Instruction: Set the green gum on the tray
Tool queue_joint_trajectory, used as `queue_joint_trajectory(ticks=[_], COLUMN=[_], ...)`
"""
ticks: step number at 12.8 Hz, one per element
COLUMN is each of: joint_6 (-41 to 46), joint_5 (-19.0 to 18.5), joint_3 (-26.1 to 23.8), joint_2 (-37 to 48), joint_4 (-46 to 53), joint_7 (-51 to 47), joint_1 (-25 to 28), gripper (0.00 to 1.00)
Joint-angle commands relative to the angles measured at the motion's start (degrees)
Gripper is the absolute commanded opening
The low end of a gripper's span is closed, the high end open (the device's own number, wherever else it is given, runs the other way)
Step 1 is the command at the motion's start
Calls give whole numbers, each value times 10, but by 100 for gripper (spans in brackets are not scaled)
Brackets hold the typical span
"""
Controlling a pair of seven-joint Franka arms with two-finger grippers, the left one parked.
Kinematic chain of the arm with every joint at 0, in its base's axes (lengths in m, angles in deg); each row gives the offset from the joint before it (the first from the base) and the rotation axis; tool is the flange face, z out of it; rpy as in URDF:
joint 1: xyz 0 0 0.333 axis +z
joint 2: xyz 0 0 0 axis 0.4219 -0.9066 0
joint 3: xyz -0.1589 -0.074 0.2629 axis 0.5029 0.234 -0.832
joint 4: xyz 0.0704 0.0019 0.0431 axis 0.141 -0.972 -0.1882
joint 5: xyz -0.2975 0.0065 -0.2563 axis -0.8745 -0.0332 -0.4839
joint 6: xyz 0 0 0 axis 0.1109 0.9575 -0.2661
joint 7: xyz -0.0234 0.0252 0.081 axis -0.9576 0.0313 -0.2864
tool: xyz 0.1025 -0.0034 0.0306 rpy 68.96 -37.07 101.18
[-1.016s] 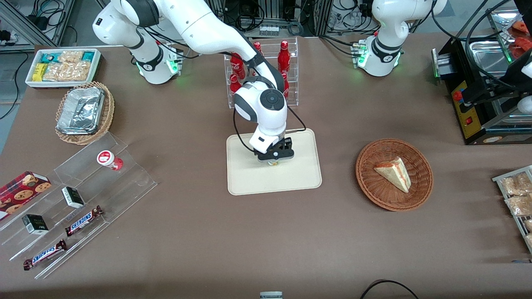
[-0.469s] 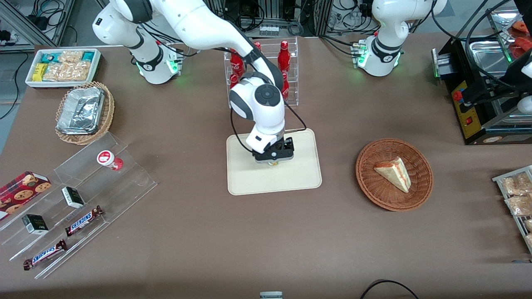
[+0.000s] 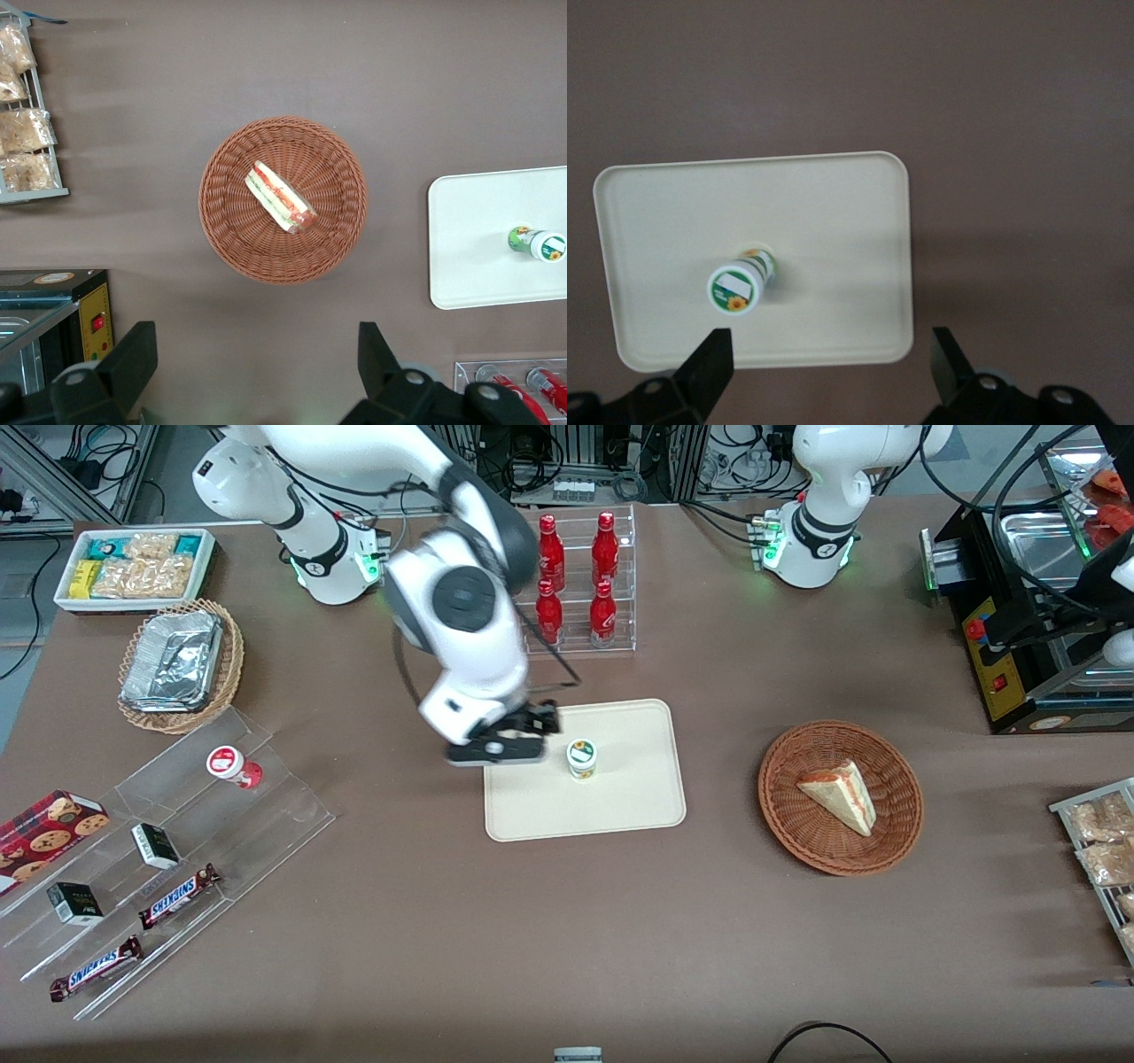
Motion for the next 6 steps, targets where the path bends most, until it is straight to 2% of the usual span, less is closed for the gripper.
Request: queue_joint_trajectory(ticks=[1,6], joint_6=[77,180], joint_5=[8,6], joint_3=[2,2], joint_2=[85,161], joint_4=[-23,-26], joint_7=[82,221], joint_1=[-66,-235], gripper=[99,99])
